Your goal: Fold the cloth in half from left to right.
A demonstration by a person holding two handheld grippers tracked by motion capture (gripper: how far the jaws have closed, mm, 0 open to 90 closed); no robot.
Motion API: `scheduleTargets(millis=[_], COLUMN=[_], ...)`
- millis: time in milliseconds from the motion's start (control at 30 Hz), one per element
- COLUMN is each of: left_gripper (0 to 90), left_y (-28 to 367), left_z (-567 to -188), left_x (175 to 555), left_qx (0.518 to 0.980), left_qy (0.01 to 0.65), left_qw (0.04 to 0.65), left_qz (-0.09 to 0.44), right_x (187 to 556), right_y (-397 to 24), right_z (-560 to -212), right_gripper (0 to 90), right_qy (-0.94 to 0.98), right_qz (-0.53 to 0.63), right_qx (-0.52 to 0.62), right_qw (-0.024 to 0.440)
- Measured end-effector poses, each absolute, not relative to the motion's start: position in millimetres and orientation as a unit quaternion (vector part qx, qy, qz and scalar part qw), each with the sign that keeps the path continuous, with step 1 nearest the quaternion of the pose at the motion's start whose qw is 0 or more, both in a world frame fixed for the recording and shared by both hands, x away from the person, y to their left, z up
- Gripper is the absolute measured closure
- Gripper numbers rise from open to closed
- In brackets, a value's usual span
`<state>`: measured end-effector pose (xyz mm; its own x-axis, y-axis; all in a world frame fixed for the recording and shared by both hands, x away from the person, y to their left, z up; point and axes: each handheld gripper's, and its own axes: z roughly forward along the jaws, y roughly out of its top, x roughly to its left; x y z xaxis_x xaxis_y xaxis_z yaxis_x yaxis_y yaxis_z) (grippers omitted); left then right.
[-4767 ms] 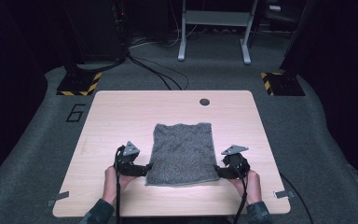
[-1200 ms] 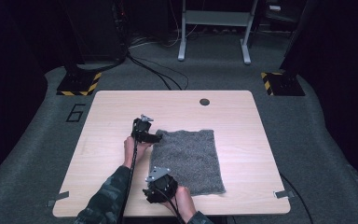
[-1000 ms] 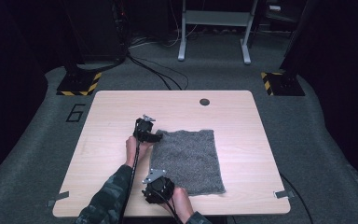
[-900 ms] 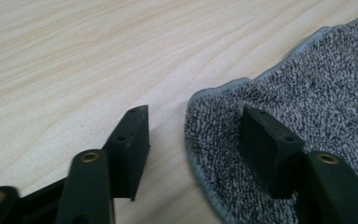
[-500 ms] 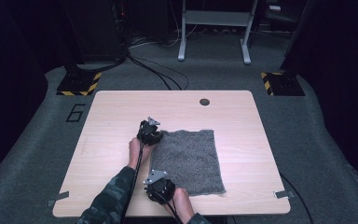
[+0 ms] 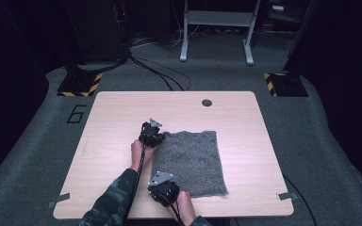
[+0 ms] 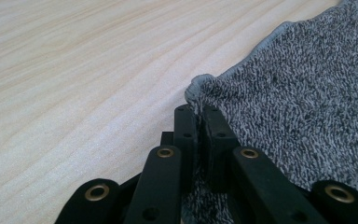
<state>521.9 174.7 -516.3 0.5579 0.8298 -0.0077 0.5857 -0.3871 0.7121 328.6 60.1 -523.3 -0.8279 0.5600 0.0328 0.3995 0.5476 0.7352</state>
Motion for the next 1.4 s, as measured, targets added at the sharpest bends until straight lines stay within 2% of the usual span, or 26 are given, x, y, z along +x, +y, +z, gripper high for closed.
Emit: scheduleTargets(millis=[600,967,1233,1400], left_gripper=[86.1,86.1,86.0,86.0], left_y=[182,192,199,210], left_z=[-500,-484,-466,-440], left_x=[517,519,519,519], left_qx=[0.807,0.795,0.801,0.807], left_qy=[0.434,0.446,0.439,0.435], left_qw=[0.356,0.365,0.346,0.327], left_qz=[0.182,0.191,0.213,0.228], right_x=[321,319,319,323], right_y=[51,51,54,65], right_z=[-504,-487,-476,-456], right_gripper=[86.9,86.9,86.9,86.8], right_qy=[0.855,0.846,0.838,0.823], right_qz=[0.428,0.448,0.465,0.497], right_qx=[0.272,0.263,0.257,0.248], right_qw=[0.106,0.123,0.125,0.124])
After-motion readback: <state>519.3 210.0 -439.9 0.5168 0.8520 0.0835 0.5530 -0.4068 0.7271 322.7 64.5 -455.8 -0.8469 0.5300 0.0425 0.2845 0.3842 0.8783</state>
